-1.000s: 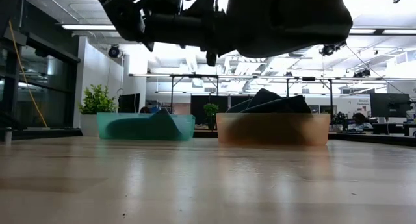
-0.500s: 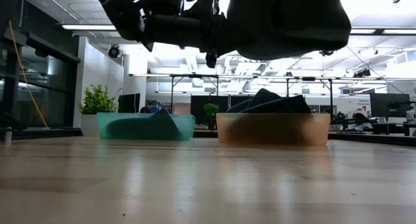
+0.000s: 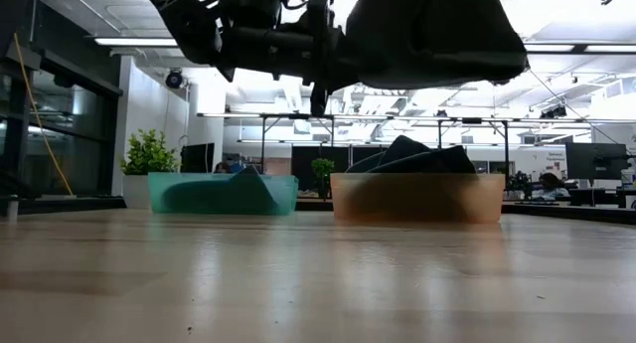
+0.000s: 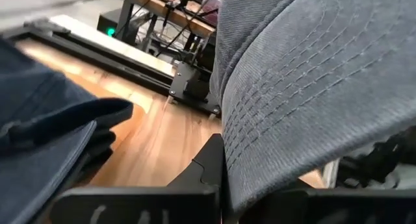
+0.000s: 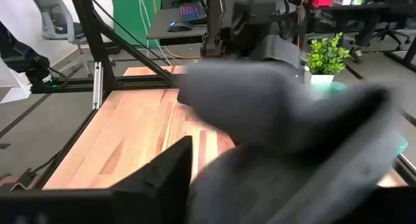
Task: Pick & Place hat
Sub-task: Put the gray cap into the green bin
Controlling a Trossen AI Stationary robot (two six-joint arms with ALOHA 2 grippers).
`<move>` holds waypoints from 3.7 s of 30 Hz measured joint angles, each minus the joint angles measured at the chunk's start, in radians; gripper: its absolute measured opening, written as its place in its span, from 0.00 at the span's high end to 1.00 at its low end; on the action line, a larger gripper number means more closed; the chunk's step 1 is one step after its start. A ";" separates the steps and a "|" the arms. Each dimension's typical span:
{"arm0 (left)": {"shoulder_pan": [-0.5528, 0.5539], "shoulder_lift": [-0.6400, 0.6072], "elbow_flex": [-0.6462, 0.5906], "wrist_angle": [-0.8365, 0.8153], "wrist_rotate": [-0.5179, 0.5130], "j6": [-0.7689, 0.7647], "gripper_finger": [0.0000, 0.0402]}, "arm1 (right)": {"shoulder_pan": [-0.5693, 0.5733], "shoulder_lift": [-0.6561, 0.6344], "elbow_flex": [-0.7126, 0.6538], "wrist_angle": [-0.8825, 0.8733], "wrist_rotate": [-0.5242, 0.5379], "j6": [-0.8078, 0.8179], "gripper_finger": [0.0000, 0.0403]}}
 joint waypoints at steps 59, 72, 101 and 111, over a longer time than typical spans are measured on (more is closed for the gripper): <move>0.761 -0.396 -0.002 -0.983 0.495 -0.250 0.99 | 0.000 -0.237 -0.005 -0.319 0.557 0.032 0.36; 0.847 -0.354 -0.002 -1.149 0.463 -0.235 0.99 | 0.000 -0.169 -0.005 -0.318 0.555 0.016 0.36; 0.890 -0.355 -0.002 -1.337 0.434 -0.137 0.99 | 0.000 -0.170 -0.005 -0.318 0.564 0.023 0.36; 0.871 -0.297 -0.001 -1.363 0.407 -0.133 0.99 | 0.000 -0.170 -0.005 -0.318 0.557 0.031 0.36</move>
